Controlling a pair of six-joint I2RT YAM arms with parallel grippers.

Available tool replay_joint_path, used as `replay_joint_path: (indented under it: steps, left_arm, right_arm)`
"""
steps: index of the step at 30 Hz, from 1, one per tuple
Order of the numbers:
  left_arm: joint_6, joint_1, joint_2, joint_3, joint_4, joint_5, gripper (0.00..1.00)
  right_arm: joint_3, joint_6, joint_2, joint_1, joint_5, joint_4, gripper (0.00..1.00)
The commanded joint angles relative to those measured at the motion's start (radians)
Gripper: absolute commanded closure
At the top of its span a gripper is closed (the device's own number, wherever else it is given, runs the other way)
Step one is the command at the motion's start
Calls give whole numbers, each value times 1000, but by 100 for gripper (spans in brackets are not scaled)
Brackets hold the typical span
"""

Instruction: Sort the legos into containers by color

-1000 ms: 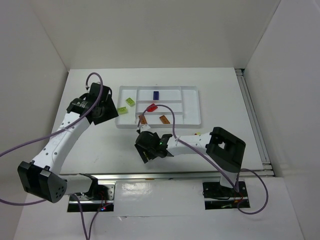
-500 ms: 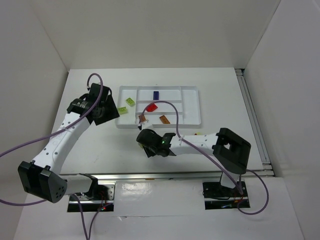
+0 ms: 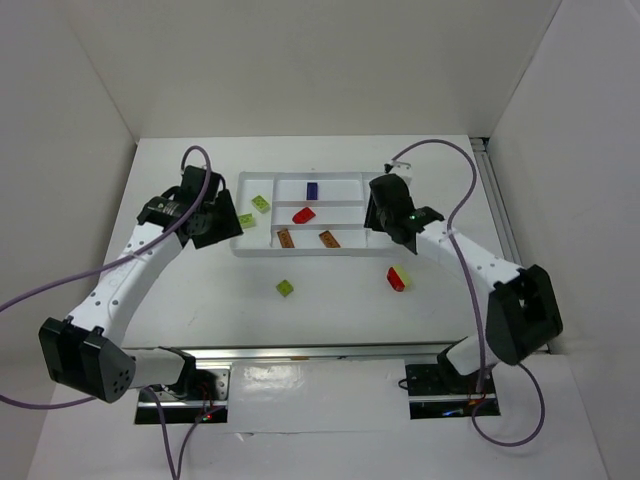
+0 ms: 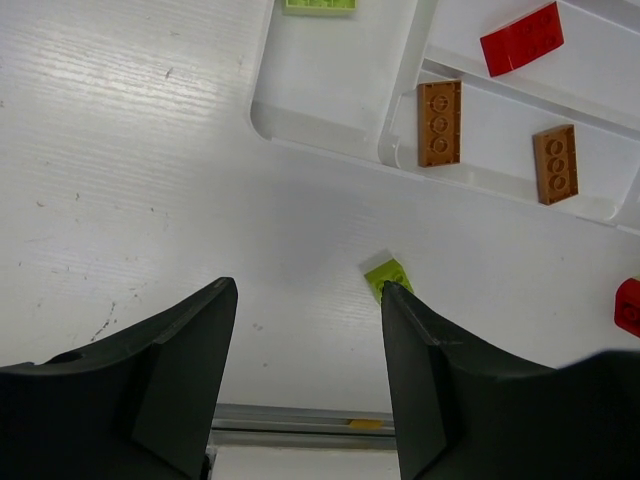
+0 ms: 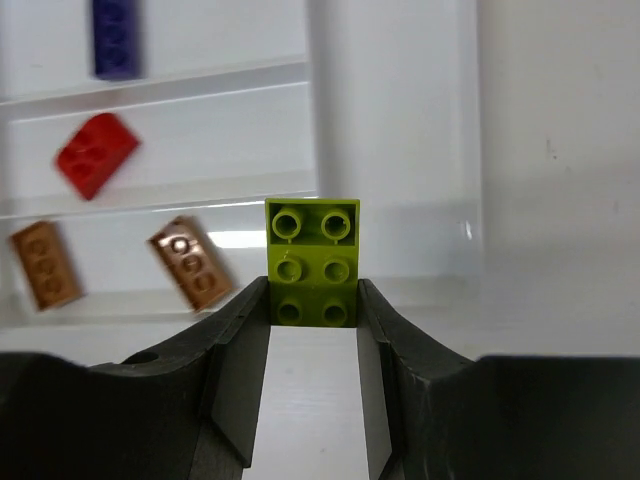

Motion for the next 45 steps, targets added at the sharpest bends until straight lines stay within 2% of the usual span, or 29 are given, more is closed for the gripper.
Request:
replay_joint_path:
  steps: [1, 6, 12, 14, 16, 18, 20, 22, 27, 29, 31, 35, 38, 41, 45]
  left_arm:
    - [38, -3, 4, -2, 18, 19, 30]
    - [47, -12, 13, -12, 18, 19, 30]
    - [47, -12, 13, -12, 18, 19, 30]
    - [47, -22, 22, -12, 18, 19, 30]
    - [47, -22, 22, -12, 18, 19, 30]
    - [47, -22, 31, -12, 18, 19, 29]
    - [47, -22, 31, -12, 18, 19, 27]
    - [47, -22, 31, -12, 18, 10, 27]
    - [47, -22, 22, 7, 18, -28, 27]
    - [47, -22, 13, 16, 9, -41, 27]
    - [47, -22, 13, 28, 0, -68, 27]
    - [27, -11, -21, 39, -10, -90, 27]
    - [16, 1, -42, 39, -10, -99, 27]
    - [16, 12, -53, 39, -10, -99, 27]
    - [16, 21, -62, 30, -10, -90, 27]
  right_arm:
    - [73, -55, 114, -94, -50, 55, 66]
    - [166, -102, 284, -169, -28, 135, 66]
    - [298, -122, 425, -200, -27, 135, 66]
    - [318, -122, 449, -210, -27, 124, 58]
    - [335, -122, 470, -211, -17, 115, 36]
    - [344, -131, 470, -211, -17, 115, 25]
    - [344, -132, 438, -211, -7, 115, 17]
    - [317, -141, 369, -183, 19, 115, 17]
    - [193, -167, 190, -31, 7, 111, 20]
    - [142, -177, 121, 88, -56, 123, 20]
    - [59, -178, 96, 210, -97, 132, 16]
    - [-44, -178, 96, 390, -169, 185, 7]
    - [-67, -155, 136, 472, -185, 207, 7]
    - [-42, -155, 214, 530, -203, 227, 6]
    - [13, -185, 336, 540, -224, 248, 4]
